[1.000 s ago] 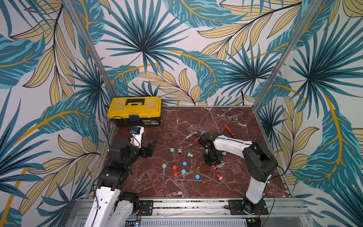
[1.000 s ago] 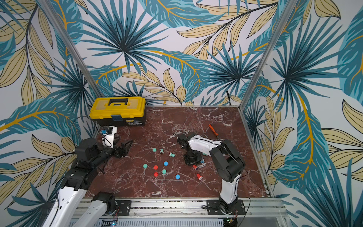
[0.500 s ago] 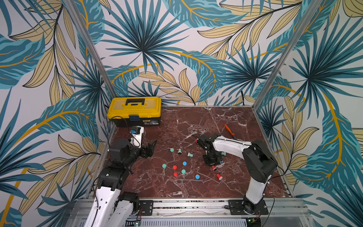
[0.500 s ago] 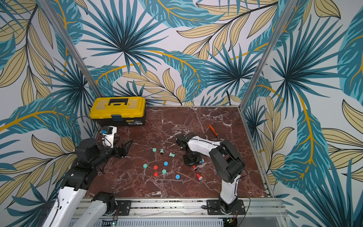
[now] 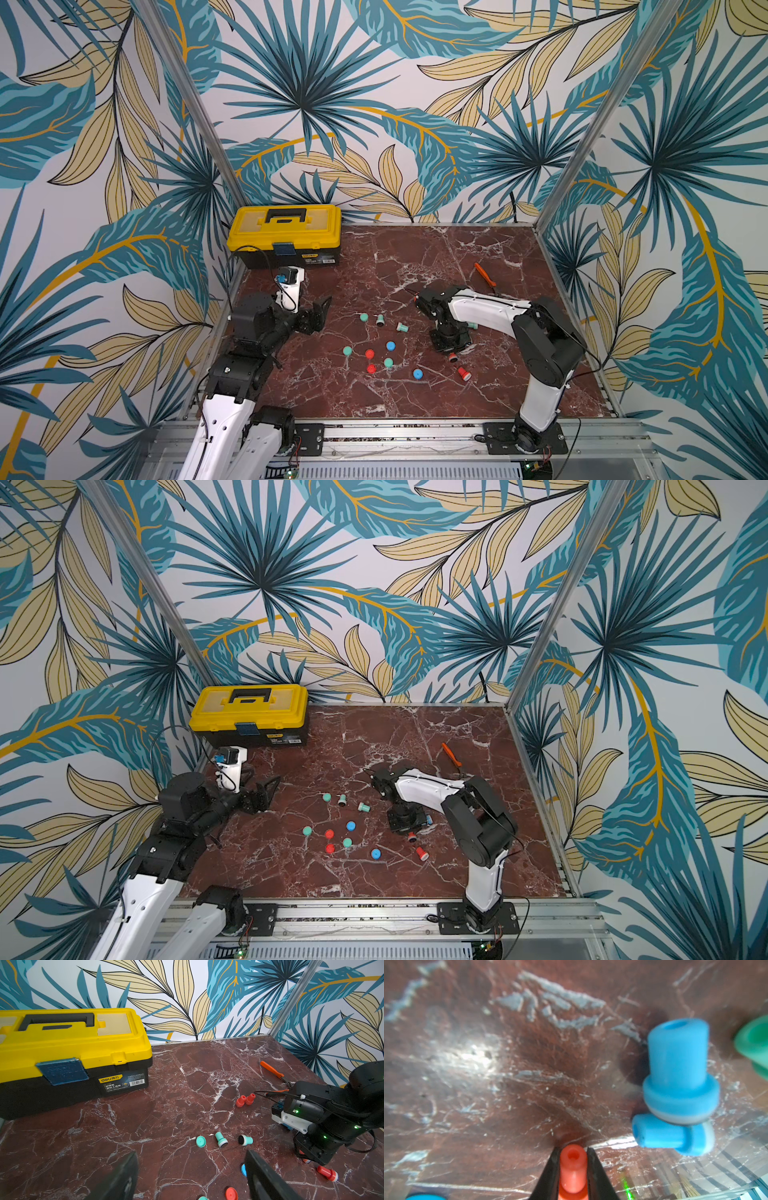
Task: Close the stamp cap
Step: Pick up the stamp from the center of the board.
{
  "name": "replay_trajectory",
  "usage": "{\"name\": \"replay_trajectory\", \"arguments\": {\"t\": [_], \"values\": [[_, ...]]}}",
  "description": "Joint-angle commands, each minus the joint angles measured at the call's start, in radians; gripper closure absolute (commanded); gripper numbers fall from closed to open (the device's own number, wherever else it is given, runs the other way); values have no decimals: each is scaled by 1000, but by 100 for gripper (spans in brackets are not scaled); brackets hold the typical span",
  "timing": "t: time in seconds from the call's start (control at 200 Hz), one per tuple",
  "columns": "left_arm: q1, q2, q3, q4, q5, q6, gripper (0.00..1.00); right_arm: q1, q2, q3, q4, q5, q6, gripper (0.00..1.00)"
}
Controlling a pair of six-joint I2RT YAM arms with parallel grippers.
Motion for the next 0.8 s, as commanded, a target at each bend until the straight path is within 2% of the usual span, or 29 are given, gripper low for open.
{"name": "replay_trajectory", "arguments": {"t": [0.0,0.13,0.3,0.531,0.656,0.796], "values": [[12,-6,-8,6,6,-2,18,8,-18,-16,-18,3,27,80],[12,-5,-8,6,16,-1,18,21,-66,-14,7,15,58,85],[12,-1,3,6,63,3,19,49,-213,-15,89,4,129,88],[-4,-12,12,43,137,-81,22,92,-467,-43,345,-65,278,93],[-70,-26,-12,156,116,-165,22,104,-567,-84,537,-104,402,95],[-227,-20,-19,274,24,-205,23,125,-637,-111,715,-102,537,95]]}}
